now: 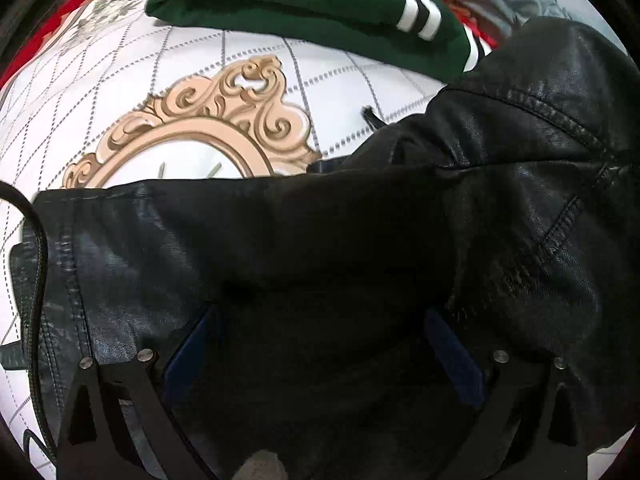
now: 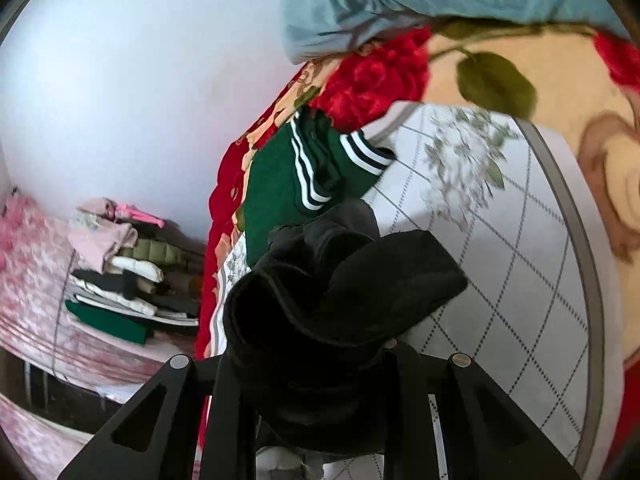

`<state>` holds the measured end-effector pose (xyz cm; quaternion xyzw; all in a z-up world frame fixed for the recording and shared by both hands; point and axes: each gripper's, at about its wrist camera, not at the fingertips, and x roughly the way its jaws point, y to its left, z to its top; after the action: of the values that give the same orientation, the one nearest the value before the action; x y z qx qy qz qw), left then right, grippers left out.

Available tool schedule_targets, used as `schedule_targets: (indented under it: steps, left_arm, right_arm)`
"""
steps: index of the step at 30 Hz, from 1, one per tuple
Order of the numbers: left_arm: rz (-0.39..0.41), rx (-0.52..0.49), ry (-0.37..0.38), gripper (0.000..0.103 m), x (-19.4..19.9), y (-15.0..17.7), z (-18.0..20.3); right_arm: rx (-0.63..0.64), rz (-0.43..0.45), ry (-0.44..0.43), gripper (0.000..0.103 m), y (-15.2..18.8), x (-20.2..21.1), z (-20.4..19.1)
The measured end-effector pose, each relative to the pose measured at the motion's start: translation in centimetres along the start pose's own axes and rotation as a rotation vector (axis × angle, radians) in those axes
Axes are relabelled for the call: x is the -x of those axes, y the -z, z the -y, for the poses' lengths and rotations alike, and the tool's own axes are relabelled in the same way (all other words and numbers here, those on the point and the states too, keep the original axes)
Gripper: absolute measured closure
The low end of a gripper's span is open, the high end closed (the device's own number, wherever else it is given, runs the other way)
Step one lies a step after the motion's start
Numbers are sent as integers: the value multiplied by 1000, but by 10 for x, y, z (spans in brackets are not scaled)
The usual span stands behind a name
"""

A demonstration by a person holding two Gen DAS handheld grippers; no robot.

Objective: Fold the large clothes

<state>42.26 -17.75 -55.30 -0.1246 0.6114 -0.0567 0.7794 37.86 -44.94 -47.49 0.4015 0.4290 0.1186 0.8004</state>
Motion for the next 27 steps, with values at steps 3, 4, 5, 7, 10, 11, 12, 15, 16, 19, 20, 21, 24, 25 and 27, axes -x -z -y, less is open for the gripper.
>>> schedule_targets:
  steps: [3, 4, 5, 7, 10, 11, 12, 15, 16, 19, 20, 21, 24, 25, 27]
  left_arm:
    - [99, 140, 45, 0, 51, 7, -29]
    - [129, 189, 41, 0, 70, 13, -43]
    - [155, 235, 35, 0, 89, 19, -59]
    - [197, 327, 3, 0, 124, 35, -95]
    - [237, 433, -54, 0, 164, 63, -145]
    - [247, 470, -95, 0, 180, 74, -165]
    - [254, 486, -114, 0, 186, 83, -178]
    - [281, 551, -198, 0, 214, 113, -227]
    - [287, 571, -231, 0, 222, 123, -241]
    - [301, 623, -266, 0, 231, 140, -267]
    - [307, 636, -267, 0, 236, 147, -280]
    - [315, 642, -268, 0, 240, 148, -283]
    - [338, 619, -283, 0, 253, 146, -281]
    - [344, 612, -286, 0, 256, 140, -277]
    - [357, 580, -288, 0, 265, 128, -275]
  right_arm:
    - [58, -40, -33, 80, 1, -5, -32]
    - [83, -59, -45, 80, 5, -9, -46]
    - [109, -87, -64, 80, 12, -17, -65]
    - [136, -140, -109, 80, 28, -32, -93]
    - [181, -234, -161, 80, 63, -66, -136]
    - [193, -271, -176, 80, 78, -78, -149]
    - [209, -307, -187, 80, 93, -92, -159]
    - [258, -446, -194, 80, 147, -143, -181]
    - [276, -513, -182, 80, 174, -166, -186]
    - [304, -668, -115, 79, 232, -218, -181]
    - [315, -744, -70, 77, 255, -239, -176]
    - [329, -787, -34, 77, 267, -249, -174]
    - [385, -797, -11, 77, 271, -243, -181]
    - [394, -787, -18, 72, 266, -233, -187]
    - [405, -778, -17, 68, 251, -213, -194]
